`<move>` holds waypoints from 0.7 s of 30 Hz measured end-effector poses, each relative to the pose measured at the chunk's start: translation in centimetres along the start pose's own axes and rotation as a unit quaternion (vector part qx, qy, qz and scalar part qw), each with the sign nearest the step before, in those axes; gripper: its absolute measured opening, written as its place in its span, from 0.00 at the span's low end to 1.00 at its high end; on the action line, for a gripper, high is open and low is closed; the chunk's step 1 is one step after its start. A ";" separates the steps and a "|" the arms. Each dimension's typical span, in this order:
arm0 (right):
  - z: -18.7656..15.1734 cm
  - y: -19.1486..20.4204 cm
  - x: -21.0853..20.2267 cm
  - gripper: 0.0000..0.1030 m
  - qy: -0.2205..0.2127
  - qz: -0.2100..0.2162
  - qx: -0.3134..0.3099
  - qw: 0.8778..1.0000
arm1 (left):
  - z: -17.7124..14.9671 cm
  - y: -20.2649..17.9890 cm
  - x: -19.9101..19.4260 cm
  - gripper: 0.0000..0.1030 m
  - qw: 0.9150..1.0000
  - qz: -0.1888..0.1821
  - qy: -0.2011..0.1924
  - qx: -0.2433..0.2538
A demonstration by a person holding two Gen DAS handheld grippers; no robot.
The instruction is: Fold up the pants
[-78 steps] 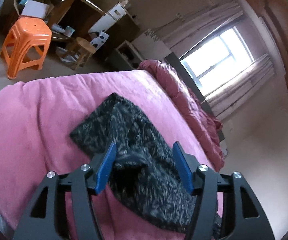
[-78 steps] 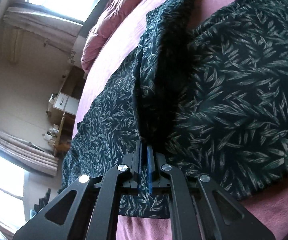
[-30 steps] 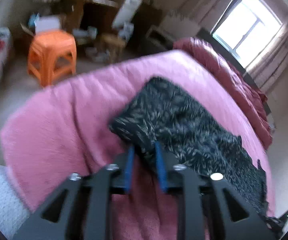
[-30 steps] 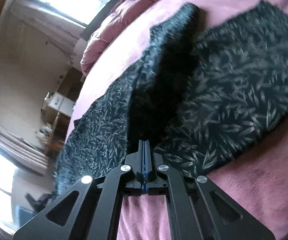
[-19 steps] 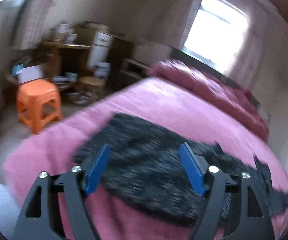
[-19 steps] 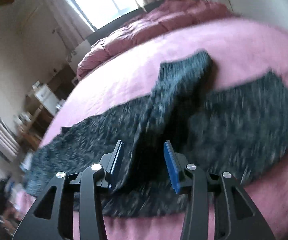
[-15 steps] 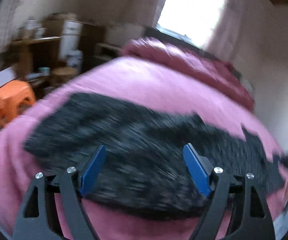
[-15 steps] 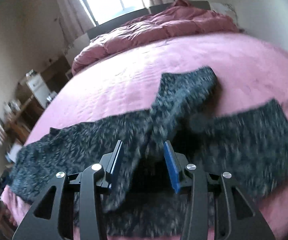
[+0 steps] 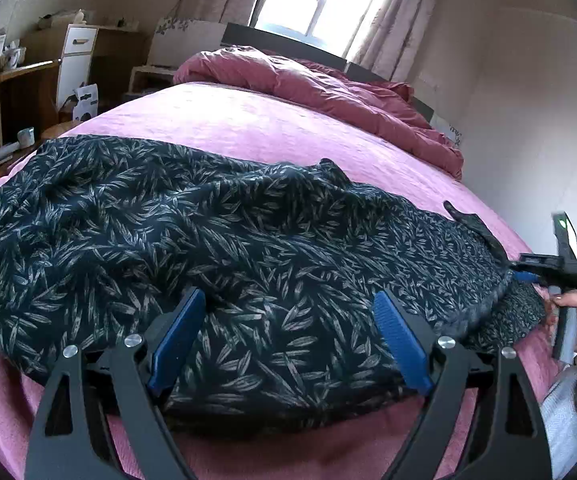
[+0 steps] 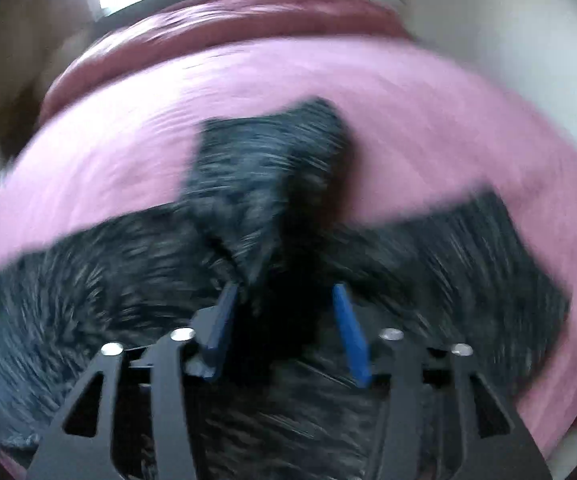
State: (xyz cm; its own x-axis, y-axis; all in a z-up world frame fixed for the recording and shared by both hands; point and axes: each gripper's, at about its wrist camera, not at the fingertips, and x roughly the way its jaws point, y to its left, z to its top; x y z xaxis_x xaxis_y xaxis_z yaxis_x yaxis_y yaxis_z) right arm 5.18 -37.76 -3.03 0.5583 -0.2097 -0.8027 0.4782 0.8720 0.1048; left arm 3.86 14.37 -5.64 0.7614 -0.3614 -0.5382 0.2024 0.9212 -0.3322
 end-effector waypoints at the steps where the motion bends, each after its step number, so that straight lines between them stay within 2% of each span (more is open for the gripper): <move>1: -0.3 -2.2 0.2 0.55 0.013 0.021 0.053 0.998 | -0.4 -0.4 0.0 0.83 1.000 0.001 -0.001 0.002; 2: -0.8 -4.9 0.4 0.55 0.030 0.054 0.122 0.991 | -0.5 -0.4 -0.1 0.83 1.000 0.001 -0.001 0.003; 4: -1.3 -7.5 0.3 0.55 0.030 0.098 0.182 0.978 | -0.6 -0.6 -0.1 0.84 1.000 0.002 -0.003 0.004; 5: -1.3 -7.9 0.1 0.55 0.026 0.103 0.191 0.976 | -0.6 -0.6 0.1 0.84 1.000 0.003 -0.003 0.004; 6: -1.3 -8.2 -0.4 0.55 0.012 0.090 0.195 0.977 | -0.6 -0.7 0.1 0.84 1.000 0.007 -0.003 0.006; 7: -0.9 -8.1 -0.8 0.55 -0.002 0.060 0.183 0.981 | -0.7 -1.0 0.0 0.84 1.000 0.014 -0.004 0.010; 8: -0.8 -7.8 -1.0 0.55 -0.007 0.047 0.168 0.985 | -0.7 -1.4 0.2 0.84 1.000 0.021 -0.004 0.016; 11: 0.4 -7.0 -1.9 0.55 -0.045 0.042 0.136 0.989 | -0.7 -2.8 0.0 0.86 0.999 0.039 -0.002 0.034; 13: 1.5 -4.9 -3.0 0.55 -0.082 0.049 0.080 0.992 | -0.5 -4.1 -0.3 0.86 0.999 0.013 -0.004 0.043; 16: 2.9 -0.9 -3.2 0.55 -0.105 0.055 -0.026 0.993 | -0.3 -7.2 0.0 0.86 0.996 -0.019 0.004 0.082; 18: 3.9 2.3 -2.7 0.55 -0.108 0.029 -0.093 0.989 | -0.3 -9.5 0.4 0.86 0.992 -0.034 0.008 0.121; 19: 4.4 3.9 -2.0 0.55 -0.110 0.008 -0.128 0.986 | -0.4 -11.2 0.9 0.86 0.987 -0.047 0.014 0.153; 21: 4.9 6.0 -0.4 0.47 -0.099 -0.038 -0.175 0.979 | -0.5 -13.4 1.8 0.86 0.979 -0.058 0.033 0.190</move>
State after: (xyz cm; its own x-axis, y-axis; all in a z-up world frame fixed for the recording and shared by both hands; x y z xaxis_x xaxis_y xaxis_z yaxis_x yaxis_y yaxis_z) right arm 11.11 -34.61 0.81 0.6676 -0.3304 -0.6672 0.2804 0.9417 -0.1857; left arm 2.20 1.30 -2.61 0.6813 -0.4636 -0.5665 0.5095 0.8560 -0.0878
